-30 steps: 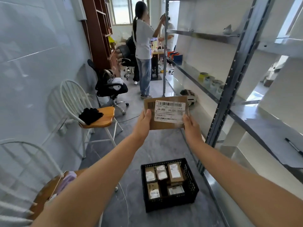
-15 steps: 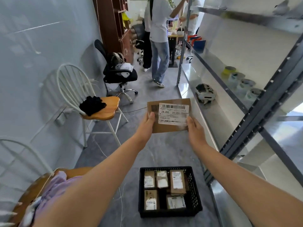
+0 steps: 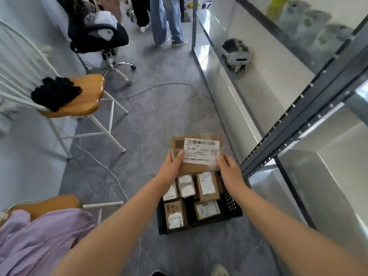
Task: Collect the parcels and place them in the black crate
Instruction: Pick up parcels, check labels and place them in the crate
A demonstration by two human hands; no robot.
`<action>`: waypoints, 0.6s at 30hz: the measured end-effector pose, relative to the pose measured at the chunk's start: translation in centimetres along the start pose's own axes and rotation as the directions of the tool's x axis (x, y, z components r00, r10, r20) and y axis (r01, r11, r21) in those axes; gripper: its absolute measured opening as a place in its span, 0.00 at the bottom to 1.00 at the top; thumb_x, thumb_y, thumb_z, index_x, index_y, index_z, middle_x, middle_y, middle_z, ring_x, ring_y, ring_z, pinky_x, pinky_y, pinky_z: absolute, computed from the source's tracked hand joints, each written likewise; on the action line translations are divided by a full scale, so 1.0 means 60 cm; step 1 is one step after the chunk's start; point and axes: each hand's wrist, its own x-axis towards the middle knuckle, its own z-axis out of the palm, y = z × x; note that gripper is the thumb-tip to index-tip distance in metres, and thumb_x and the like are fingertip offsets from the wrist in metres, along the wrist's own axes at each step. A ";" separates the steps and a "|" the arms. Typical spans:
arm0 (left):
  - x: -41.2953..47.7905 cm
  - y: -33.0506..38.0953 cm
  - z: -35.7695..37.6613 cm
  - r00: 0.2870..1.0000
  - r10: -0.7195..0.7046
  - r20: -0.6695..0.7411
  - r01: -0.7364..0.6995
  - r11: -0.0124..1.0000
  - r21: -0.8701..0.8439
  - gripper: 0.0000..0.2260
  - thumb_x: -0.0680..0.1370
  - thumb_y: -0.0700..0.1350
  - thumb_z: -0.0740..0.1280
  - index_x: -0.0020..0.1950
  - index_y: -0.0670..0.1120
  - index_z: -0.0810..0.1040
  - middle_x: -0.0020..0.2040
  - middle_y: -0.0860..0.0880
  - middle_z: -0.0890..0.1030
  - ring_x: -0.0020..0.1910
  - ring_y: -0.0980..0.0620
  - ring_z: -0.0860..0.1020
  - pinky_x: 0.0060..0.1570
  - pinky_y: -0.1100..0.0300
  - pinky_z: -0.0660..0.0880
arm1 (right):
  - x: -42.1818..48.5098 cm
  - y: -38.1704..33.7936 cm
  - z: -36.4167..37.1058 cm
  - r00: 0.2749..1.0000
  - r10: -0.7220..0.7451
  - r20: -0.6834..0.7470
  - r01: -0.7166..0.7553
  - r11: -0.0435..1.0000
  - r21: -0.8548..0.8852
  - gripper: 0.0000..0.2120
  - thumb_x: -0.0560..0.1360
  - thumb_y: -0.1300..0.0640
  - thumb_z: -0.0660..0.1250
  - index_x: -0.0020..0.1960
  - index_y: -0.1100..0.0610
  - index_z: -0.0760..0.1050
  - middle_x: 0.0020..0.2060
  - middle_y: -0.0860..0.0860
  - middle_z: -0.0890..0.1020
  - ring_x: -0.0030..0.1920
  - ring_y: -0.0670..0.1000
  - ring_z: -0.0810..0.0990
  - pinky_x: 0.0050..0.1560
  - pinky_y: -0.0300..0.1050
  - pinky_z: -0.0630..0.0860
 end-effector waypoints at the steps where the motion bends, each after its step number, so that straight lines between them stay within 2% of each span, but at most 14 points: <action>1: 0.019 -0.046 0.010 0.998 -0.057 -0.001 0.057 0.998 0.015 0.27 0.79 0.58 0.60 0.75 0.50 0.60 0.69 0.48 0.73 0.61 0.51 0.76 0.58 0.57 0.75 | 0.015 0.048 0.002 1.000 0.031 -0.005 -0.031 0.999 -0.024 0.11 0.80 0.49 0.57 0.57 0.49 0.75 0.44 0.38 0.78 0.44 0.34 0.75 0.39 0.29 0.69; 3: 0.057 -0.136 0.029 0.991 -0.136 0.004 0.136 0.990 0.046 0.28 0.79 0.57 0.60 0.75 0.49 0.58 0.69 0.49 0.72 0.59 0.52 0.76 0.57 0.59 0.72 | 0.047 0.148 0.008 0.994 0.107 0.009 -0.106 0.992 -0.061 0.14 0.80 0.48 0.57 0.61 0.51 0.74 0.47 0.42 0.79 0.47 0.39 0.76 0.42 0.33 0.71; 5: 0.096 -0.224 0.047 0.980 -0.199 0.009 0.199 0.978 0.059 0.28 0.79 0.57 0.60 0.76 0.50 0.57 0.67 0.51 0.72 0.54 0.54 0.75 0.55 0.60 0.68 | 0.079 0.245 0.017 0.980 0.196 0.036 -0.192 0.977 -0.091 0.16 0.79 0.47 0.57 0.62 0.52 0.74 0.52 0.47 0.80 0.51 0.47 0.78 0.52 0.44 0.76; 7: 0.139 -0.309 0.058 0.965 -0.261 0.022 0.257 0.960 0.110 0.31 0.79 0.59 0.59 0.77 0.51 0.52 0.70 0.48 0.70 0.57 0.51 0.72 0.56 0.59 0.66 | 0.115 0.336 0.027 0.965 0.258 0.051 -0.250 0.961 -0.118 0.16 0.79 0.47 0.58 0.62 0.53 0.74 0.53 0.50 0.81 0.53 0.50 0.79 0.57 0.50 0.76; 9: 0.184 -0.390 0.060 0.936 -0.351 0.031 0.342 0.926 0.163 0.36 0.77 0.63 0.59 0.78 0.49 0.47 0.74 0.46 0.64 0.66 0.47 0.68 0.62 0.58 0.63 | 0.151 0.423 0.038 0.962 0.271 0.043 -0.261 0.951 -0.165 0.16 0.78 0.47 0.59 0.61 0.54 0.74 0.52 0.50 0.81 0.51 0.50 0.79 0.53 0.49 0.77; 10: 0.206 -0.432 0.058 0.916 -0.401 0.032 0.389 0.904 0.177 0.39 0.76 0.65 0.59 0.78 0.48 0.46 0.76 0.45 0.61 0.71 0.45 0.65 0.69 0.53 0.61 | 0.166 0.465 0.043 0.964 0.263 0.036 -0.250 0.945 -0.212 0.16 0.77 0.46 0.60 0.60 0.53 0.74 0.50 0.49 0.80 0.49 0.48 0.78 0.48 0.45 0.76; 12: 0.249 -0.508 0.054 0.883 -0.468 0.024 0.453 0.866 0.213 0.44 0.72 0.69 0.60 0.78 0.48 0.46 0.76 0.44 0.60 0.73 0.41 0.62 0.71 0.44 0.60 | 0.189 0.552 0.054 0.968 0.246 0.051 -0.217 0.920 -0.327 0.13 0.76 0.44 0.60 0.57 0.48 0.74 0.46 0.44 0.79 0.45 0.43 0.77 0.40 0.37 0.71; 13: 0.267 -0.541 0.053 0.880 -0.475 0.011 0.460 0.856 0.236 0.45 0.71 0.70 0.61 0.77 0.47 0.47 0.75 0.44 0.62 0.71 0.41 0.64 0.69 0.42 0.64 | 0.197 0.594 0.062 0.967 0.241 0.083 -0.190 0.900 -0.391 0.10 0.76 0.42 0.60 0.52 0.45 0.74 0.44 0.42 0.79 0.44 0.43 0.77 0.40 0.36 0.71; 15: 0.295 -0.593 0.049 0.900 -0.436 -0.016 0.425 0.867 0.260 0.43 0.69 0.70 0.63 0.74 0.47 0.51 0.67 0.46 0.70 0.62 0.45 0.72 0.60 0.47 0.73 | 0.209 0.667 0.081 0.960 0.232 0.155 -0.136 0.873 -0.469 0.13 0.73 0.36 0.58 0.48 0.43 0.74 0.44 0.41 0.80 0.46 0.45 0.78 0.44 0.41 0.73; 18: 0.319 -0.633 0.032 0.952 -0.306 0.000 0.294 0.914 0.279 0.40 0.64 0.71 0.65 0.69 0.56 0.54 0.58 0.52 0.75 0.50 0.53 0.76 0.46 0.59 0.74 | 0.231 0.720 0.099 0.953 0.168 0.251 -0.035 0.886 -0.463 0.31 0.65 0.29 0.55 0.59 0.45 0.75 0.55 0.45 0.79 0.54 0.48 0.79 0.55 0.48 0.75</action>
